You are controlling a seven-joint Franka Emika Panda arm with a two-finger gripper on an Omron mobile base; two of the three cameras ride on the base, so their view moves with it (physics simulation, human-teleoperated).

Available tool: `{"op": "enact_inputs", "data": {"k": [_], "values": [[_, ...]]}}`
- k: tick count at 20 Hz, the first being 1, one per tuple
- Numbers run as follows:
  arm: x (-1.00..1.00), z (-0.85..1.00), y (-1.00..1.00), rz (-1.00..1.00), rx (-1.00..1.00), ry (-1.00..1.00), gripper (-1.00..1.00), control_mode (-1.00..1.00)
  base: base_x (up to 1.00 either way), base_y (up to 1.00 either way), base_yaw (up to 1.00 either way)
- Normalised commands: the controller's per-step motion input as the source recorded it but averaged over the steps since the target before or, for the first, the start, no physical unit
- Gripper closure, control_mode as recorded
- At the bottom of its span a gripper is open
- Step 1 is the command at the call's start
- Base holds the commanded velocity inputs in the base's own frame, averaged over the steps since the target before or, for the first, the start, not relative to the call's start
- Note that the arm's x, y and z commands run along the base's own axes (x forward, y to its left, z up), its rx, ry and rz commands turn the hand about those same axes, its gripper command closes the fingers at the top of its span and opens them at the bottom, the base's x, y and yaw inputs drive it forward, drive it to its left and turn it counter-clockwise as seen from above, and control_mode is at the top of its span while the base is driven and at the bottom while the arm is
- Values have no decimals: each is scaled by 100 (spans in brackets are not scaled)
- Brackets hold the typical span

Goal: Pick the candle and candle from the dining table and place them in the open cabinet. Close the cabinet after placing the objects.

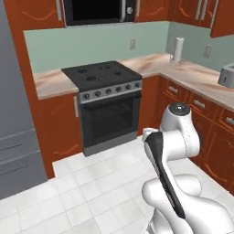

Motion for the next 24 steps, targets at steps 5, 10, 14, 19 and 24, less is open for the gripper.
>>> {"op": "enact_inputs", "data": {"k": [5, 10, 14, 19, 24], "values": [[0, 0, 0, 0, 0, 0, 100, 100, 68, 0, -65], [0, 0, 0, 0, 0, 0, 100, 100, 58, 0, -72], [0, 0, 0, 0, 0, 0, 100, 100, 84, 0, -64], [0, 0, 0, 0, 0, 0, 100, 100, 99, 7, -56], [0, 0, 0, 0, 0, 0, 100, 100, 80, 30, -44]]}}
